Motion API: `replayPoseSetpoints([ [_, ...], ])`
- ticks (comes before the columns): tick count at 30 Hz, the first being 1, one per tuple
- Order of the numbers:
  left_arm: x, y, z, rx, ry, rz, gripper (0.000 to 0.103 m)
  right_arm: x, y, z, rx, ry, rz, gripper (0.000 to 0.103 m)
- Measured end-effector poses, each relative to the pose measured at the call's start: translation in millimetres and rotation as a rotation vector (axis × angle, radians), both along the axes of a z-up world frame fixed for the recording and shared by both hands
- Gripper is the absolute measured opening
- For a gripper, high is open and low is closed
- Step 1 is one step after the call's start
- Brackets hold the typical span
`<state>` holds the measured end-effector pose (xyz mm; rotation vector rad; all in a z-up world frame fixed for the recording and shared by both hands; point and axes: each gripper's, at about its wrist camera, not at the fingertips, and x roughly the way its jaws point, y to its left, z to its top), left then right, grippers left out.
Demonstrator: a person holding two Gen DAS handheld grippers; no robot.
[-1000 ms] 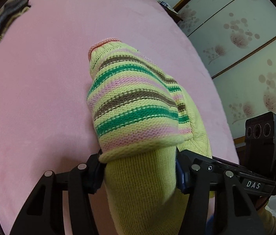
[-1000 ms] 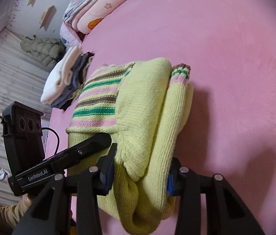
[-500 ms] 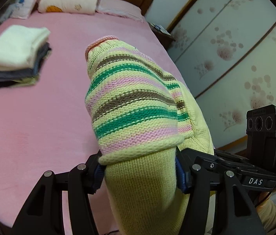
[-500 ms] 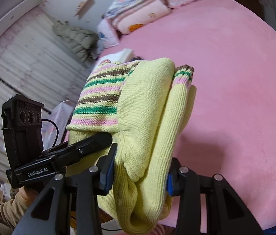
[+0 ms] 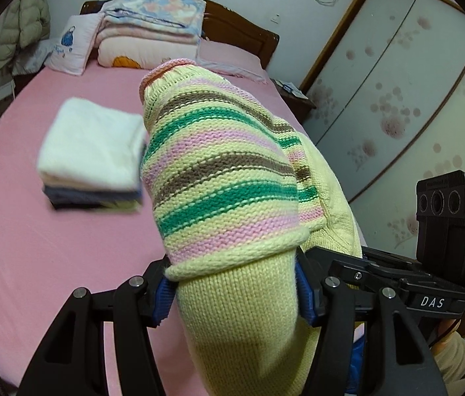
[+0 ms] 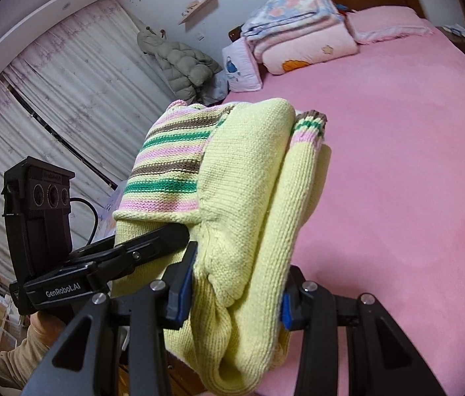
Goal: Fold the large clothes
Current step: 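Grasp the folded cardigan bundle with both grippers and lift it, then carry the bundle onto the white towel stack and open both grippers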
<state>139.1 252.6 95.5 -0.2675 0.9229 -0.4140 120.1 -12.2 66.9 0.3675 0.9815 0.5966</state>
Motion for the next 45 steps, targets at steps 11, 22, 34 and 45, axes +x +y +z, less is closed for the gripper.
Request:
replayPoseSetpoints([
  [11, 245, 145, -71, 0.106, -0.004, -0.05, 0.06, 193, 166, -60, -0.009, -0.004, -0.062, 0.04],
  [22, 395, 176, -218, 0.139, 0.112, -0.022, 0.063, 346, 226, -195, -0.165, 0.093, -0.147, 0.041],
  [34, 411, 173, -227, 0.173, 0.083, -0.038, 0.088, 340, 213, -211, -0.27, 0.133, -0.219, 0.058],
  [45, 352, 194, -176, 0.184, 0.054, 0.061, 0.092, 286, 204, -160, -0.403, 0.071, -0.208, 0.058],
])
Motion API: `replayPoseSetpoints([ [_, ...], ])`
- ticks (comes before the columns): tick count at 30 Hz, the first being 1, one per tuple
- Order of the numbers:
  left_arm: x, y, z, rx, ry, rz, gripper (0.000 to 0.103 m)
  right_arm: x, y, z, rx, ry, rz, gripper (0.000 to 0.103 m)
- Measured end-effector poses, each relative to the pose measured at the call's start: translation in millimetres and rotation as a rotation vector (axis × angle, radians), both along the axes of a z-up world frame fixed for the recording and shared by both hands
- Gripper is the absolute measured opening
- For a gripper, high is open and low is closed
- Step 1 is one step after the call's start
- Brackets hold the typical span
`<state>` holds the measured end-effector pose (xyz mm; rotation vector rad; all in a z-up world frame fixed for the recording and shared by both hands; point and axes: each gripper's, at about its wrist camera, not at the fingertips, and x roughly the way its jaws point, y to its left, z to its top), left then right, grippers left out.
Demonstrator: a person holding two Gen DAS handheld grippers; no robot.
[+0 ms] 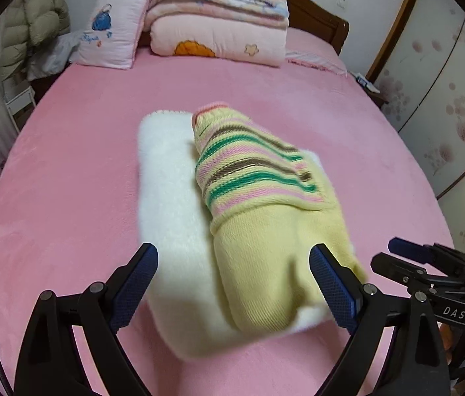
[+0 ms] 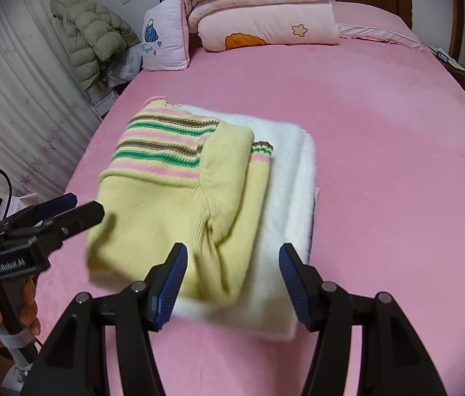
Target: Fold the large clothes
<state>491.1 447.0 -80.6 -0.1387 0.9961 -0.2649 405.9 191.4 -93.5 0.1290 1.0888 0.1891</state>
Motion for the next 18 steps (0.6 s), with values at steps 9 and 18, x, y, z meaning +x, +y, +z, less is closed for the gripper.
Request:
replayPoseSetpoints([
  [9, -98, -36, 64, -0.034, -0.012, -0.014, 0.092, -76, -40, 52, 0.097, 0.007, -0.027, 0.058],
  [18, -229, -124, 131, -0.021, -0.073, 0.014, 0.093, -191, -109, 128, 0.125, -0.021, 0.032, 0.058],
])
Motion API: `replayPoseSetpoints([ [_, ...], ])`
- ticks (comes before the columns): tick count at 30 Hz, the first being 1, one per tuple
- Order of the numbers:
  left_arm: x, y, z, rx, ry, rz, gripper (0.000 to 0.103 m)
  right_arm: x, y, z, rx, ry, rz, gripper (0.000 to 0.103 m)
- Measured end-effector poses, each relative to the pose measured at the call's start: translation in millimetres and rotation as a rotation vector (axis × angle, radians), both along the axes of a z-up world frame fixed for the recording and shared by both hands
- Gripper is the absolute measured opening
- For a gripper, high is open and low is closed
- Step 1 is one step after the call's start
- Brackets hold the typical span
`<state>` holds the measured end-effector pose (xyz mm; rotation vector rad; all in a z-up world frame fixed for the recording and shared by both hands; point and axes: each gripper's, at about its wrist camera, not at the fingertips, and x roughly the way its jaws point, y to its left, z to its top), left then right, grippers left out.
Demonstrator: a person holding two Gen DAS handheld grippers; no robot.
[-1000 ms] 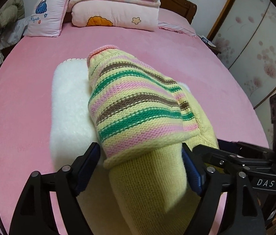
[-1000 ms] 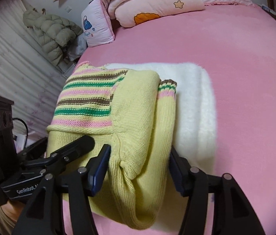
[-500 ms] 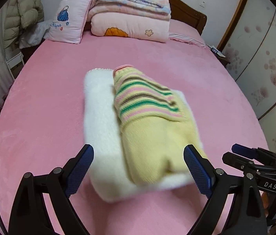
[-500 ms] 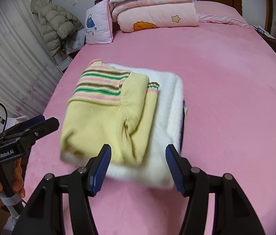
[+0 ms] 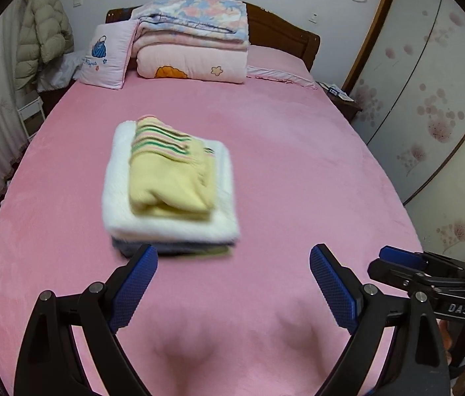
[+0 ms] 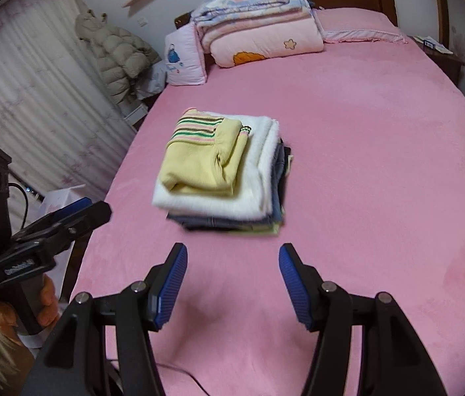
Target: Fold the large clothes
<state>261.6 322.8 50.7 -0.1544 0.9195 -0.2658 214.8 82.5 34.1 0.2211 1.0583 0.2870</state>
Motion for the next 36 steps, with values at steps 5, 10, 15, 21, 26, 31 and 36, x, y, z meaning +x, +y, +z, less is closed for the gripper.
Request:
replayPoseSetpoints([
  [5, -75, -66, 27, -0.01, -0.042, 0.037, 0.101, -73, -55, 36, -0.003, -0.008, 0.049, 0.058],
  [10, -136, -121, 38, -0.012, -0.057, 0.075, 0.101, -132, -106, 55, -0.02, -0.029, 0.074, 0.058],
  [15, -192, -168, 49, 0.012, -0.086, 0.106, 0.101, -183, -150, 58, -0.04, -0.007, 0.055, 0.058],
  [21, -235, -218, 57, 0.074, -0.102, 0.091, 0.101, -227, -181, 58, -0.1, -0.032, 0.024, 0.058],
  [26, -258, -247, 53, 0.088, -0.088, 0.085, 0.101, -250, -199, 58, -0.126, -0.061, -0.04, 0.058],
  [31, -270, -263, 44, 0.121, -0.074, 0.117, 0.101, -269, -207, 55, -0.156, -0.101, -0.097, 0.058],
  [36, -275, -273, 40, 0.161, -0.071, 0.158, 0.101, -278, -209, 57, -0.199, -0.141, -0.131, 0.058],
])
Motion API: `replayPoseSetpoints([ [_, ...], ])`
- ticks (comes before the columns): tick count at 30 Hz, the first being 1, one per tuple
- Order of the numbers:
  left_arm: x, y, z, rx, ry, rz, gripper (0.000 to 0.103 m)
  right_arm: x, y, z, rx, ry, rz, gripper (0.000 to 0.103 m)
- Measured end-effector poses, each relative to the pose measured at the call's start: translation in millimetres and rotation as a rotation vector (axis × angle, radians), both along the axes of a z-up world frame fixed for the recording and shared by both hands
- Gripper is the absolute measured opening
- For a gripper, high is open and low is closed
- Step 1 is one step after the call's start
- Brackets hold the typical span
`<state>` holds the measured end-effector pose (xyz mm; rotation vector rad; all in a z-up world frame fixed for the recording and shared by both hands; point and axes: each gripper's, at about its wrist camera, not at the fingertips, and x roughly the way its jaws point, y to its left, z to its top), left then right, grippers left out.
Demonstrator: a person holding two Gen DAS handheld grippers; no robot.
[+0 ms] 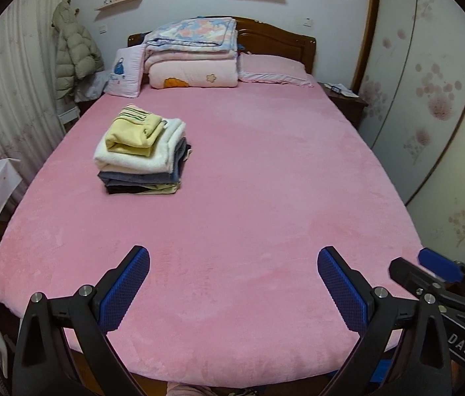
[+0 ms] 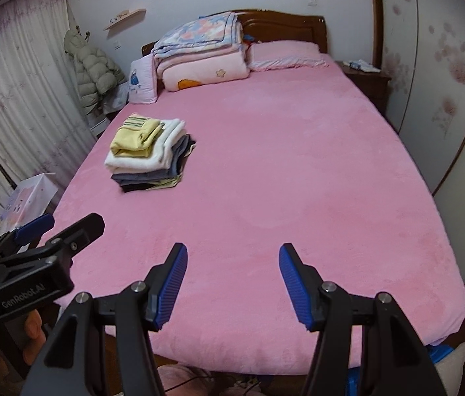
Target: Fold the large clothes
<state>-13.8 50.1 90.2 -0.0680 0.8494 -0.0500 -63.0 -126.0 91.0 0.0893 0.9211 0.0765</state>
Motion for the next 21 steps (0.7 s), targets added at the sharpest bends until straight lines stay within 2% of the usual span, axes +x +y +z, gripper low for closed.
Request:
replayPoseSetpoints([
  [10, 1, -12, -7, 0.028, 0.032, 0.005, 0.101, 6, -1, 1, -0.026, -0.026, -0.009, 0.058],
  [21, 10, -11, -12, 0.021, 0.059, 0.016, 0.101, 13, -3, -8, -0.042, -0.001, -0.015, 0.058],
])
